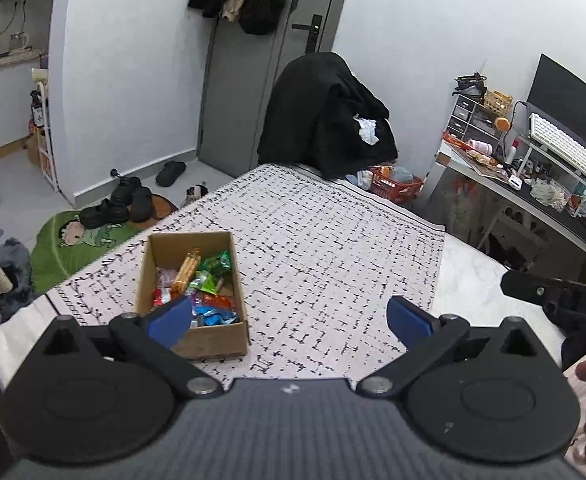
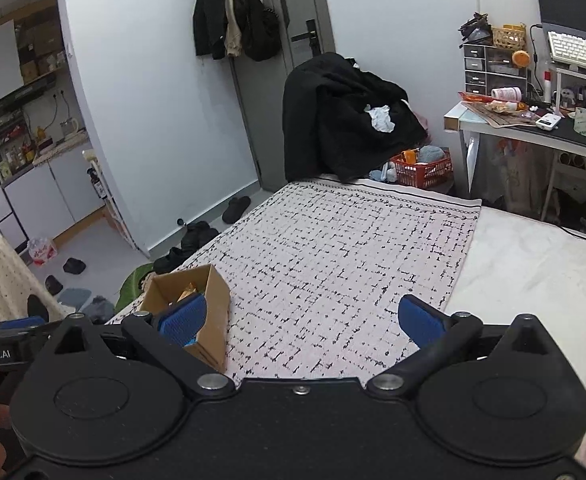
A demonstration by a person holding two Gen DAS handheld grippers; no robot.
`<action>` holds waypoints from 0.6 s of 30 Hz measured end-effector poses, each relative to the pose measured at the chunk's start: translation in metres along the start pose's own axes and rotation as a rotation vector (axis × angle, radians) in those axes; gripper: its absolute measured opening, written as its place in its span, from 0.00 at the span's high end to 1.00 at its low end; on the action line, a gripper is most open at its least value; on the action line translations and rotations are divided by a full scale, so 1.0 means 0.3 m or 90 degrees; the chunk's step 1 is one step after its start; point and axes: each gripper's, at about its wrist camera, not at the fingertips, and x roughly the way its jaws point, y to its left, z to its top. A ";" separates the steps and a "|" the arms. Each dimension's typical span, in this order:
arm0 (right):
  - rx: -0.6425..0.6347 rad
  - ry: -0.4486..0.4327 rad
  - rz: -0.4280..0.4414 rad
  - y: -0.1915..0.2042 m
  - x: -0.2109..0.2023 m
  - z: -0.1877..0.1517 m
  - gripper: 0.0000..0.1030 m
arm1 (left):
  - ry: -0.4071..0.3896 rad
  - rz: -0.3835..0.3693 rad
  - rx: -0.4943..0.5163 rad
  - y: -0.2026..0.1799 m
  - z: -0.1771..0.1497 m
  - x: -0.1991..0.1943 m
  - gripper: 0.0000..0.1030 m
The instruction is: Organize snacks
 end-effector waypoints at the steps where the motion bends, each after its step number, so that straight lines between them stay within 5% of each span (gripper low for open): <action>1: -0.008 0.000 0.002 0.005 -0.005 -0.003 0.00 | -0.001 0.000 0.001 0.005 -0.003 -0.008 0.00; 18: -0.065 0.024 0.005 0.092 -0.006 -0.048 0.00 | -0.017 0.002 0.008 0.066 -0.014 -0.060 0.00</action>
